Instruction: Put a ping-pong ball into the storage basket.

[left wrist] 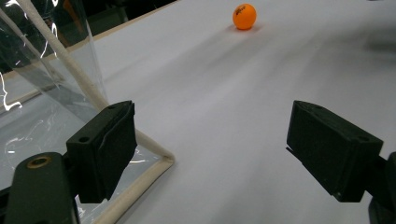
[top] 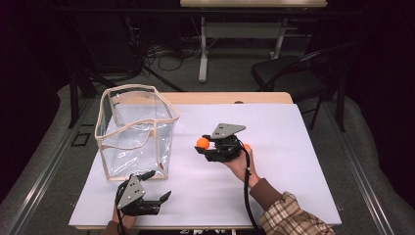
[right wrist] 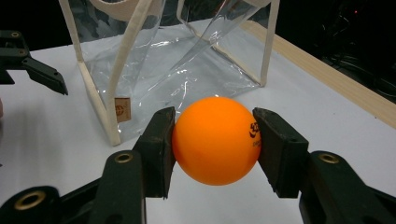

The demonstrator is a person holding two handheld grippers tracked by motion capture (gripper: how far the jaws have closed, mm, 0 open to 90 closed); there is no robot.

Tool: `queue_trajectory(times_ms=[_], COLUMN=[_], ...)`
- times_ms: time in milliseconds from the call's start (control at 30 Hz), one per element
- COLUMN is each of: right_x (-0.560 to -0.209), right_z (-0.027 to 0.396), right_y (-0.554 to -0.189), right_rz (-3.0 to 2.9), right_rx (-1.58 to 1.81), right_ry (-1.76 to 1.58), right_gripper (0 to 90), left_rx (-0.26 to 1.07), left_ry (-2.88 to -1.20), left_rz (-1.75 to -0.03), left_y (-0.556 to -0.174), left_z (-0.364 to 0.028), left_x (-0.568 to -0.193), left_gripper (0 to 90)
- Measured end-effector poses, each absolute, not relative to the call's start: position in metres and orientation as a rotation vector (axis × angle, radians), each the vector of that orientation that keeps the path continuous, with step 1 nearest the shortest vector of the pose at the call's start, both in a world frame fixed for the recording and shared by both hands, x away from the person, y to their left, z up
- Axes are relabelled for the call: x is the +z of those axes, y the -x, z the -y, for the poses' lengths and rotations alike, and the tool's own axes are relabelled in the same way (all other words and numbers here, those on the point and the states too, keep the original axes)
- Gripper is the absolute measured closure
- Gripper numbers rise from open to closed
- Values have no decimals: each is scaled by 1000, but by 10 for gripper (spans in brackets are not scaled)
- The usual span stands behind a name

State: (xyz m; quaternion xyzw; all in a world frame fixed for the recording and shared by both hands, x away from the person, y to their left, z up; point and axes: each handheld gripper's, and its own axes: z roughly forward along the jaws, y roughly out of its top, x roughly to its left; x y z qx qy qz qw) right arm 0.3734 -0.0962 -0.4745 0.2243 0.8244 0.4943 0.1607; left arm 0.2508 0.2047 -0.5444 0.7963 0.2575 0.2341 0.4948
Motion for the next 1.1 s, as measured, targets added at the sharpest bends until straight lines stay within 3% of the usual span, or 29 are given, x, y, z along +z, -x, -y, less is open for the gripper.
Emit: queue_trajectory(times_ms=[1100], right_x=[-447], right_z=[80], right_y=[-386], right_rz=[-2324], right_rx=[1430], right_ry=[-612], right_gripper=[505], left_rx=[565], left_ry=[-1930], left_rz=[-622], left_y=[-251], left_z=[-205], left_x=[-545], left_gripper=[159])
